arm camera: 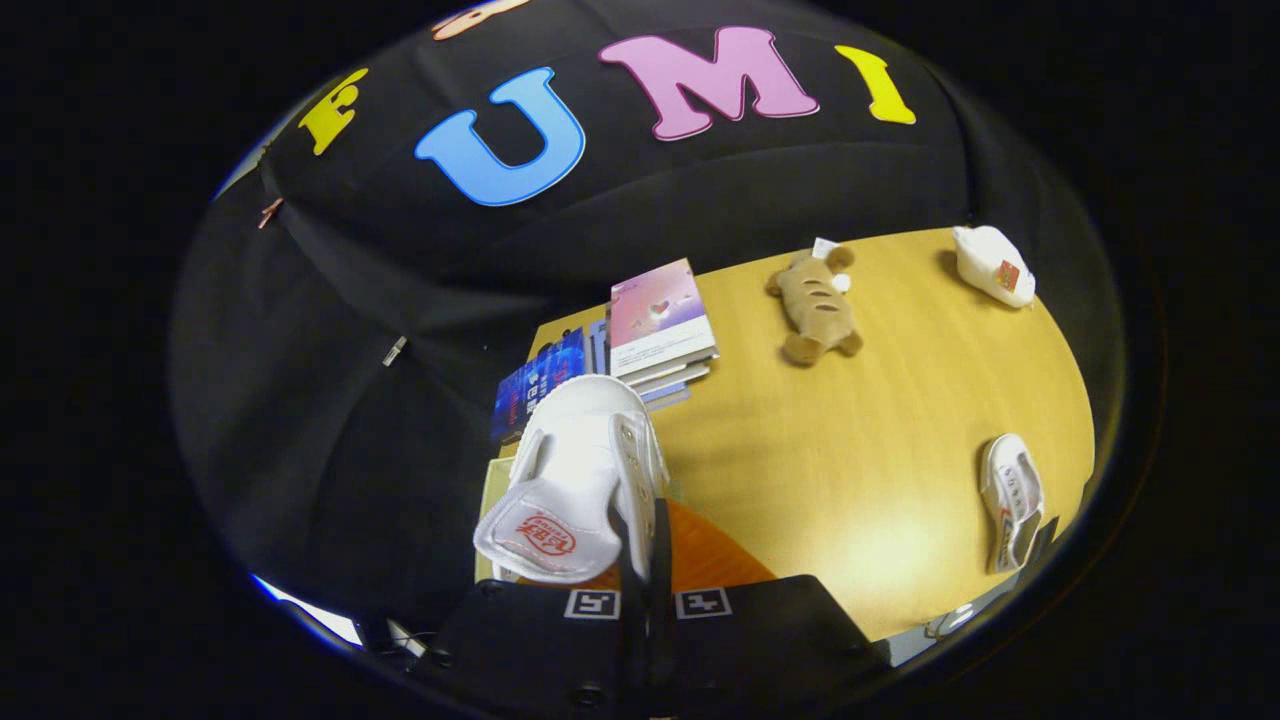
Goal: Open the storage box then place both shoes into the box .Put the left shoe in first, then the right shoe, with the right side of both shoes facing outward in a uniform manner.
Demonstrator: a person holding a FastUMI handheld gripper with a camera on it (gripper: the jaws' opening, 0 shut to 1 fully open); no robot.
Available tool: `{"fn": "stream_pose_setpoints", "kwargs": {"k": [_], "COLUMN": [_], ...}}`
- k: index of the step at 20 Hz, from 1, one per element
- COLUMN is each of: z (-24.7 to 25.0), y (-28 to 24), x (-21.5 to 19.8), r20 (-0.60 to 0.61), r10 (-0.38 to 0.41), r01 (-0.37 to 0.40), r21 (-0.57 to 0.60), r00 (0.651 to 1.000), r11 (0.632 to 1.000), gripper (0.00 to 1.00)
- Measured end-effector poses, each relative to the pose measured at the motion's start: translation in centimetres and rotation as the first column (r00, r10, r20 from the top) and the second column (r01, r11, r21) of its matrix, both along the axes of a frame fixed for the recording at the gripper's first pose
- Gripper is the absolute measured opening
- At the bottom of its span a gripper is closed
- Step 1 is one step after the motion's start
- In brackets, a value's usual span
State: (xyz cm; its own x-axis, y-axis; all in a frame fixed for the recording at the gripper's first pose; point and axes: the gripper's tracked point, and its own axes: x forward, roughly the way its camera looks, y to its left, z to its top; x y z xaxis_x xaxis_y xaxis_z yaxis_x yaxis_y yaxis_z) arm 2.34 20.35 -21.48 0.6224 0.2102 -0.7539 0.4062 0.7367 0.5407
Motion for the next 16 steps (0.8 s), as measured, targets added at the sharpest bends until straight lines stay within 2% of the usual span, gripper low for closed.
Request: {"fn": "stream_pose_setpoints", "kwargs": {"k": [6, 9, 13, 16], "z": [-4.9, -7.7, -8.3, -9.9], "y": [9.1, 12.6, 13.6, 15.9], "x": [0.9, 1.4, 3.0, 3.2], "r20": [-0.130, -0.190, -0.212, -0.199], "r10": [0.115, 0.116, 0.099, 0.110], "r01": [-0.120, -0.122, -0.114, -0.118], "r21": [-0.034, -0.020, -0.056, -0.032], "r00": [0.985, 0.975, 0.972, 0.974], "r11": [0.992, 0.992, 0.992, 0.992], "gripper": [0.05, 0.05, 0.05, 0.06]}}
